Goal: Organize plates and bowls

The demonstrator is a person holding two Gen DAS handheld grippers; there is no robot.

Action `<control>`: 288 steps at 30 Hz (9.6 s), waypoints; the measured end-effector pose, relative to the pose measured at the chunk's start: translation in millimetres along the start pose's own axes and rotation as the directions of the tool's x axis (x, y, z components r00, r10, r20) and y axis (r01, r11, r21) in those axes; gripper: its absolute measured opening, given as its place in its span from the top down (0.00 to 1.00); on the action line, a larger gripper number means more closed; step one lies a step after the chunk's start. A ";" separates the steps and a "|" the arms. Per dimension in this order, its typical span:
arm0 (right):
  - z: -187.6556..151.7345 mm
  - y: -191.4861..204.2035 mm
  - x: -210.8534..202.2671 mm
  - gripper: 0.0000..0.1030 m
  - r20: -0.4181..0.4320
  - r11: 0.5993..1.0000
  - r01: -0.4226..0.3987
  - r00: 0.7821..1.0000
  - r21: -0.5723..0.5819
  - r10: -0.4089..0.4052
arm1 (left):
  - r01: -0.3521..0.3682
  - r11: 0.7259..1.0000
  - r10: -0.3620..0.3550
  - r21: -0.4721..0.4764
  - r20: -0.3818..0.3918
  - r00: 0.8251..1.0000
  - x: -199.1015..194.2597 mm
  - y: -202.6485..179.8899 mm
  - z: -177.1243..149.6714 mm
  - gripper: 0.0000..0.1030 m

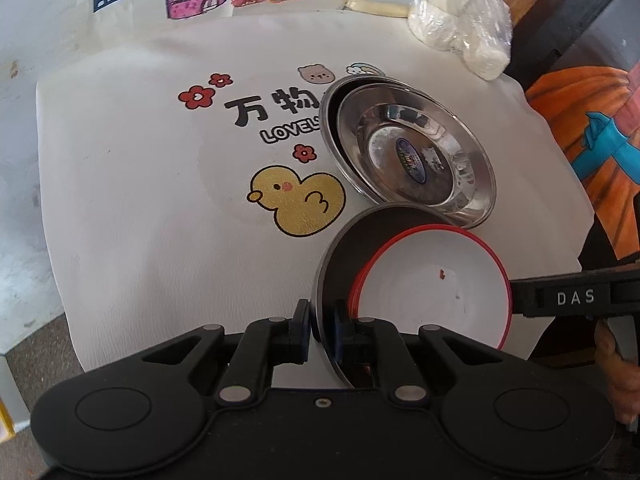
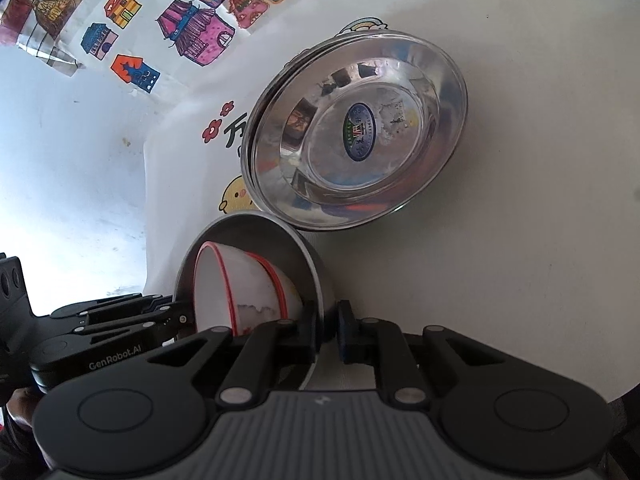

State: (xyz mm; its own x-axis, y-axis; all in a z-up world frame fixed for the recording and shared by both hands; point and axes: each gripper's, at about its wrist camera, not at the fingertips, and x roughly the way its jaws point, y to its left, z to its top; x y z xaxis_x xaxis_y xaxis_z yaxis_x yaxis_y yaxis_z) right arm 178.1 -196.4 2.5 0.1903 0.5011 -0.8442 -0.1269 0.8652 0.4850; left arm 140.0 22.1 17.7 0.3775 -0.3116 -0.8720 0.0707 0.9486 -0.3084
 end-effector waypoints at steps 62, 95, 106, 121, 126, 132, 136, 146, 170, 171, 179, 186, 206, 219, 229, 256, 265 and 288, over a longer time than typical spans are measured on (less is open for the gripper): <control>84.1 -42.0 -57.6 0.87 0.143 0.995 -0.069 0.988 0.074 0.058 | 0.020 0.999 -0.014 -0.048 0.126 0.992 3.5 -52.3 100.4 0.93; 122.7 -45.1 -12.4 0.87 0.074 0.997 -0.035 0.997 0.071 0.030 | -0.024 0.995 0.032 -0.093 0.083 0.996 47.4 -30.6 125.0 0.92; 126.0 -38.6 -0.9 0.88 0.053 0.996 -0.070 0.996 0.061 0.066 | -0.047 0.993 0.059 -0.106 0.108 0.992 41.5 -25.8 130.7 0.92; 127.2 -41.6 -0.7 0.88 0.087 0.997 -0.060 0.995 0.058 0.054 | -0.029 0.992 0.044 -0.125 0.119 0.992 45.6 -24.7 136.7 0.92; 127.7 -42.6 -1.3 0.88 0.096 0.996 -0.061 0.994 0.058 0.056 | -0.021 0.992 0.036 -0.127 0.122 0.992 46.4 -24.3 138.8 0.91; 126.9 -42.6 -1.6 0.88 0.095 0.996 -0.060 0.994 0.059 0.054 | -0.018 0.993 0.033 -0.120 0.121 0.992 48.5 -25.3 138.2 0.91; 126.1 -42.9 -2.7 0.88 0.092 0.996 -0.055 0.995 0.064 0.049 | -0.013 0.993 0.026 -0.118 0.116 0.993 50.0 -25.1 138.1 0.91; 124.1 -44.6 -3.5 0.87 0.085 0.997 -0.053 0.995 0.062 0.048 | -0.008 0.994 0.019 -0.107 0.108 0.994 52.4 -27.0 138.8 0.91; 114.2 -30.9 -12.9 0.87 0.127 0.998 0.037 0.991 -0.051 -0.030 | -0.006 0.995 0.018 -0.098 0.126 0.992 50.9 -26.8 131.1 0.86; 113.6 -29.7 -14.5 0.86 0.132 0.998 0.043 0.991 -0.056 -0.035 | -0.006 0.995 0.018 -0.096 0.128 0.992 49.8 -26.7 131.0 0.85; 106.3 -19.4 -29.8 0.71 0.215 0.987 0.121 0.972 -0.109 -0.095 | 0.023 0.993 -0.006 -0.116 0.145 0.989 42.9 -20.7 124.8 0.82; 99.5 -20.1 -33.5 0.70 0.232 0.987 0.130 0.967 -0.093 -0.106 | -0.060 0.990 0.086 -0.125 0.210 0.974 31.8 -17.4 118.6 0.35; 65.2 -27.3 -65.3 0.08 0.366 0.985 0.150 0.924 -0.087 -0.109 | -0.018 0.993 0.051 -0.116 0.282 0.958 -0.8 -22.8 92.6 0.09; 18.8 -7.3 -95.3 0.00 0.548 0.968 0.188 0.834 -0.167 -0.067 | -0.069 0.997 0.081 -0.044 0.449 0.890 -33.9 -39.8 60.6 0.01; -26.2 23.1 -111.7 0.00 0.658 0.930 0.275 0.751 -0.243 -0.051 | -0.085 0.995 0.097 -0.048 0.563 0.821 -65.3 -38.4 25.6 0.01; -136.8 17.4 -104.2 0.00 0.812 0.933 0.323 0.580 -0.161 -0.061 | -0.162 0.987 0.113 0.005 0.693 0.712 -71.9 -41.8 -105.6 0.01; -186.5 29.2 -94.8 0.00 0.862 0.902 0.407 0.498 -0.142 -0.089 | -0.173 0.984 0.139 -0.029 0.731 0.668 -69.3 -46.8 -150.1 0.01; -203.4 12.3 -55.4 0.00 0.843 0.922 0.368 0.528 -0.119 -0.102 | -0.234 0.966 0.241 -0.111 0.715 0.656 -42.1 -19.6 -176.6 0.01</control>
State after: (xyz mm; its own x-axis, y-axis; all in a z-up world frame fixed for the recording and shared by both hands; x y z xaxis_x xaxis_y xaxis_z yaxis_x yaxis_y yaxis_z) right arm -32.0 -216.5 8.8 0.9341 0.1891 -0.3029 -0.1631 0.9806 0.1090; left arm -40.3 6.9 -6.7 0.9251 0.0638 -0.3745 -0.1229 0.9830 -0.1363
